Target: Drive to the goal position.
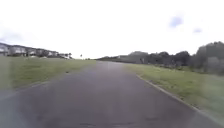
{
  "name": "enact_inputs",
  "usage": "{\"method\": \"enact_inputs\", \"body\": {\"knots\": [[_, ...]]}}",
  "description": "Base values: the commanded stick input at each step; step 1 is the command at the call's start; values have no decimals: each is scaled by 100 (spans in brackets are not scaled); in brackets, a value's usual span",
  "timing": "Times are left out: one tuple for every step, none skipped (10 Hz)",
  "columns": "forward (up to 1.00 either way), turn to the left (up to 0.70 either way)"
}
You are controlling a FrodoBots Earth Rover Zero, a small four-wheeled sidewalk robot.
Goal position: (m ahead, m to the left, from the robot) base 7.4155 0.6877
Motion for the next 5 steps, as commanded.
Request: {"method": "enact_inputs", "body": {"knots": [[70, 0], [70, 0], [70, 0], [70, 0], [70, 0]]}}
